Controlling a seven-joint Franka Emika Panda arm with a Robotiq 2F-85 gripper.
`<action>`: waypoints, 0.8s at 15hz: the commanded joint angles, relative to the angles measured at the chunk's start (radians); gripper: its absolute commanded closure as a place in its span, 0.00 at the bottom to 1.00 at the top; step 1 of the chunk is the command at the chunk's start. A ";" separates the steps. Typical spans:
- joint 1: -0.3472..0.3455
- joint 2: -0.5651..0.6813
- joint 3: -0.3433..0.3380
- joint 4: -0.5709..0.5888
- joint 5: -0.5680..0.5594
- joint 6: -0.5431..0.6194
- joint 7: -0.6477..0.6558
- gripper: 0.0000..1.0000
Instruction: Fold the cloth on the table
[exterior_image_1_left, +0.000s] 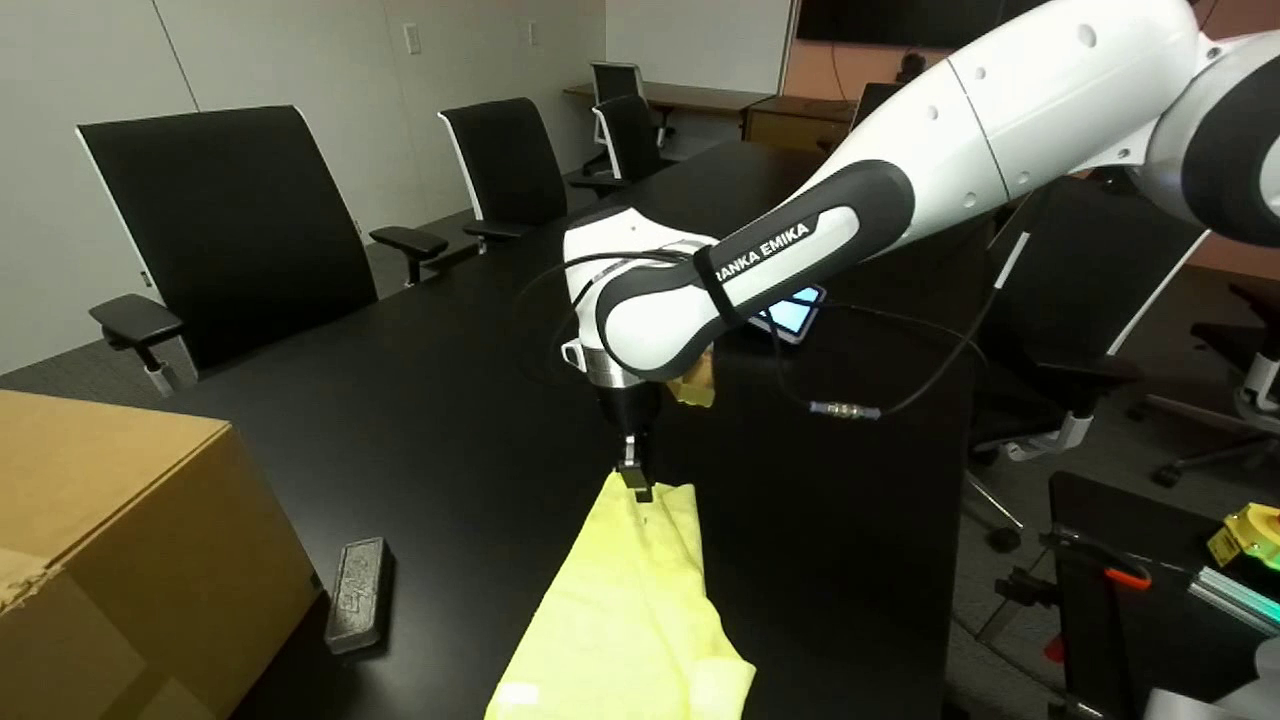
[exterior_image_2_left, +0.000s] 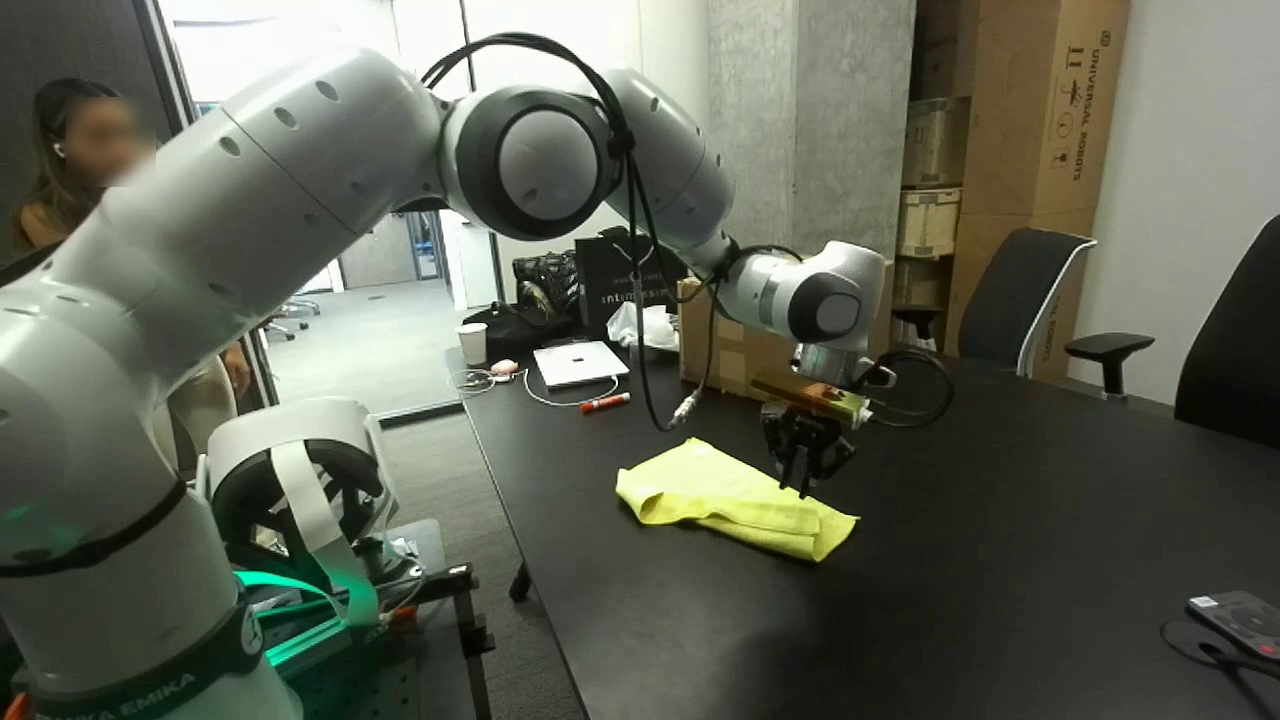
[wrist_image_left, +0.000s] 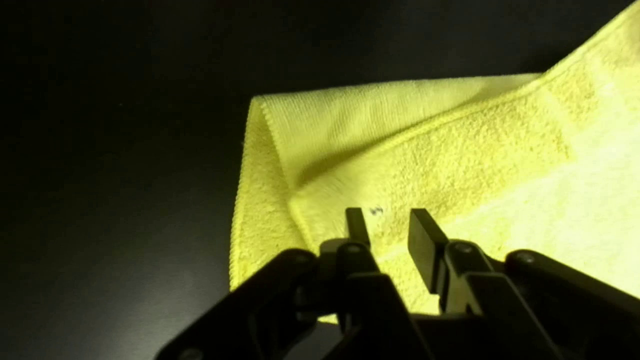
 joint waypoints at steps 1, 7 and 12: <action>0.012 0.019 -0.019 0.060 -0.008 0.051 0.089 0.36; -0.005 -0.107 0.014 -0.096 -0.003 0.100 0.048 0.00; -0.014 -0.233 0.086 -0.343 -0.016 0.146 -0.136 0.00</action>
